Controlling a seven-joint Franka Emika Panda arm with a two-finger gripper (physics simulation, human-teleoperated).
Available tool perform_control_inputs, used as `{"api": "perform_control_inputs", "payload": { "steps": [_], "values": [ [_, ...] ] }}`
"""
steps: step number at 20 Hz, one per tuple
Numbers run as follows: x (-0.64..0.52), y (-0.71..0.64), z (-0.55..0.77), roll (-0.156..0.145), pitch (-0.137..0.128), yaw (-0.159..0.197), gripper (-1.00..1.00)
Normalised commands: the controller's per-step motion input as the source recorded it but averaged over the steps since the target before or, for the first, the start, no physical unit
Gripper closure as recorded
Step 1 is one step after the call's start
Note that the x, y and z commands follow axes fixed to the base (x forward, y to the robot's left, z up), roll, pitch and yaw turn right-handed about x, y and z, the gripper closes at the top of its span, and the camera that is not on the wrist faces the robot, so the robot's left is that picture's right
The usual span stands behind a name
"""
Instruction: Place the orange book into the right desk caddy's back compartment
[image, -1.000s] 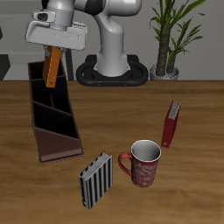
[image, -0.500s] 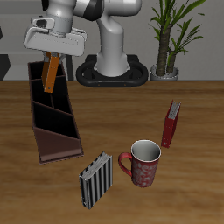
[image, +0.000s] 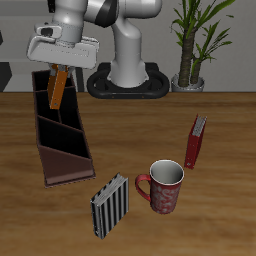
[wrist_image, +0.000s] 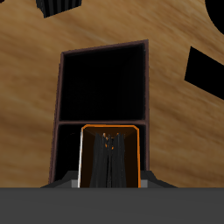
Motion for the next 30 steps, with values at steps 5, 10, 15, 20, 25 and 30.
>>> {"api": "perform_control_inputs", "payload": {
  "steps": [5, 10, 15, 20, 25, 30],
  "values": [
    [0.0, -0.05, 0.0, -0.017, 0.001, -0.031, 1.0],
    [-0.05, 0.07, 0.1, 0.0, -0.026, 0.019, 1.0],
    [-0.09, 0.08, 0.34, 0.003, -0.102, 0.051, 1.0],
    [0.06, -0.09, 0.06, -0.012, -0.045, 0.045, 1.0],
    [0.07, -0.12, -0.25, -0.027, 0.039, -0.02, 1.0],
    [0.05, -0.02, -0.35, 0.007, 0.05, -0.013, 1.0]
  ]
}}
